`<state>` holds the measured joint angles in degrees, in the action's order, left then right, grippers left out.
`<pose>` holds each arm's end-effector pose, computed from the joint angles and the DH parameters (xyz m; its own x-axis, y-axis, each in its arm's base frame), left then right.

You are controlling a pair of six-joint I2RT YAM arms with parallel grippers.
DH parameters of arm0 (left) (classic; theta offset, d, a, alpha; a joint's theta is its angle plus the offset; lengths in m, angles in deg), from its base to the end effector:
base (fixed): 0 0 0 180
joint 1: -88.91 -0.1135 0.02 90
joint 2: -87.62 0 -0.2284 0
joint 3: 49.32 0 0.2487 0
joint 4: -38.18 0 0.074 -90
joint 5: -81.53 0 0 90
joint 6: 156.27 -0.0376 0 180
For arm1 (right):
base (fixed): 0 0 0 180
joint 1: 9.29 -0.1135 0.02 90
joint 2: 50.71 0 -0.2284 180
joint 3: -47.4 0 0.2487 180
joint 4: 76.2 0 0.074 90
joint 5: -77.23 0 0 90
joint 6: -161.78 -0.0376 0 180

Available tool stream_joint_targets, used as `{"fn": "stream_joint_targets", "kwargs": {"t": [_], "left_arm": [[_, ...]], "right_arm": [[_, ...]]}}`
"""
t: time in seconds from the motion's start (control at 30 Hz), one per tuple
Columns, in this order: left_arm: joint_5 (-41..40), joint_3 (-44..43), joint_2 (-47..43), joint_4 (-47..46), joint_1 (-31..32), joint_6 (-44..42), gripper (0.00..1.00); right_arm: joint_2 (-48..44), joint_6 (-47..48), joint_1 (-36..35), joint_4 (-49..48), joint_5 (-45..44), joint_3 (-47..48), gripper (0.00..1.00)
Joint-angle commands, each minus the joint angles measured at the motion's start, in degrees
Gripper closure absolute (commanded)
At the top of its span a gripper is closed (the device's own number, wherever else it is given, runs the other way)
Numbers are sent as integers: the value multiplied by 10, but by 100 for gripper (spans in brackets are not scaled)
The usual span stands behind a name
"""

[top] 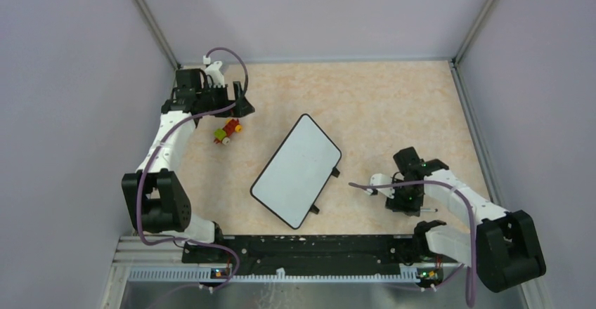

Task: Write a sentence on the whiteboard
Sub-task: Pick up the whiteboard marker from the center of the board, then pass from the right arm to the left

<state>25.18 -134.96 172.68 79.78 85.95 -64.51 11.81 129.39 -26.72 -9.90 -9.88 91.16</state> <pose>0.3291 -0.0038 0.2745 -0.6666 -0.0601 -0.7430 0.3542 0.8515 -0.3867 0.1518 0.0496 0.1250 -0.2531 -0.9634 -0.0885 -0.9651 0.2577 -0.0458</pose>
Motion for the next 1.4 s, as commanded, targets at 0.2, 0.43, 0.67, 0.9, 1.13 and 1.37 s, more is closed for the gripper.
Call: {"fn": "stream_joint_targets", "kwargs": {"t": [0.2, 0.43, 0.67, 0.9, 1.13, 1.37], "left_arm": [[13, -26, -1, -4, 2, -10, 1], [13, -67, 14, 23, 10, -43, 1], [39, -143, 25, 68, 24, -118, 1], [26, -299, 56, 210, 113, -267, 1], [14, -359, 66, 327, 205, -414, 1], [-79, -323, 45, 375, 373, -538, 1]], "right_arm": [[20, 27, 7, -103, -16, -34, 69], [81, -25, 7, -79, 49, 51, 98], [136, -107, 7, -20, 180, 204, 100], [162, -203, 8, 14, 315, 348, 100], [156, -291, 14, 13, 471, 387, 100], [146, -338, 14, 16, 585, 389, 100]]}}
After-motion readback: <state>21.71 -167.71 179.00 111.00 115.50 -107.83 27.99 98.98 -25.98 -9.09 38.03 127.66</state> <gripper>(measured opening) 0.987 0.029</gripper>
